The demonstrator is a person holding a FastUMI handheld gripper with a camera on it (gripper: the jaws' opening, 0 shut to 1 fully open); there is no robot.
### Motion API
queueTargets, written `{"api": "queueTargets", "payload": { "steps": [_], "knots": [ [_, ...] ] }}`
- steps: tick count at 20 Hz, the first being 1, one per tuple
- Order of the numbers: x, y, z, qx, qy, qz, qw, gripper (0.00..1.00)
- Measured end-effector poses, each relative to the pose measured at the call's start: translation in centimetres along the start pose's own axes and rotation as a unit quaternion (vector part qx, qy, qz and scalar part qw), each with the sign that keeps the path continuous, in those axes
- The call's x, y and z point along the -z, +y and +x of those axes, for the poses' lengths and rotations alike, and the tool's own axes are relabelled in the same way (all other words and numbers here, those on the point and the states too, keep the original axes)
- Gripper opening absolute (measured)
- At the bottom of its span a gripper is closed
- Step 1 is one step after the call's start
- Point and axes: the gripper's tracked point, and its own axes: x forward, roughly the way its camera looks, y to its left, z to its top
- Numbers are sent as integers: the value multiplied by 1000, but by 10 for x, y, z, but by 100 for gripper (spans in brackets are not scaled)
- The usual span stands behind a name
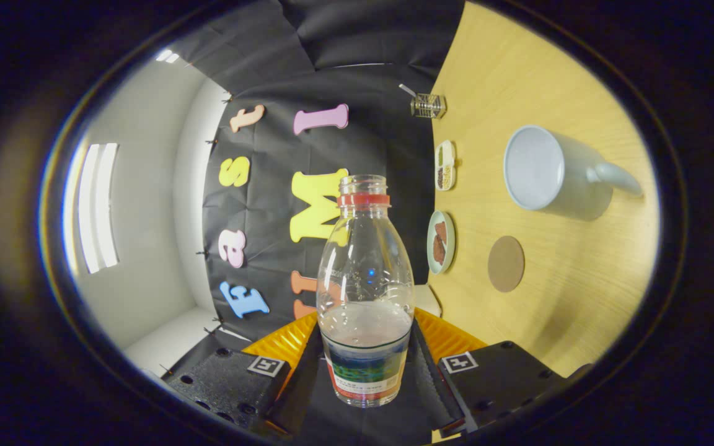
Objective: Take the bottle from table, then pour the juice into the cup, finally place the bottle on the coaster
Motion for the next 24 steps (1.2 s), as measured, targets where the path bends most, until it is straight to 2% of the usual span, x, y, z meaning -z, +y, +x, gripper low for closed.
{"api": "queueTargets", "payload": {
  "steps": [2,9,24],
  "knots": [
    [1,-6,0,0,0,26,1000,77],
    [7,-7,-2,-1,-1,61,998,77],
    [-7,10,-12,-19,-12,110,994,77]
  ]
}}
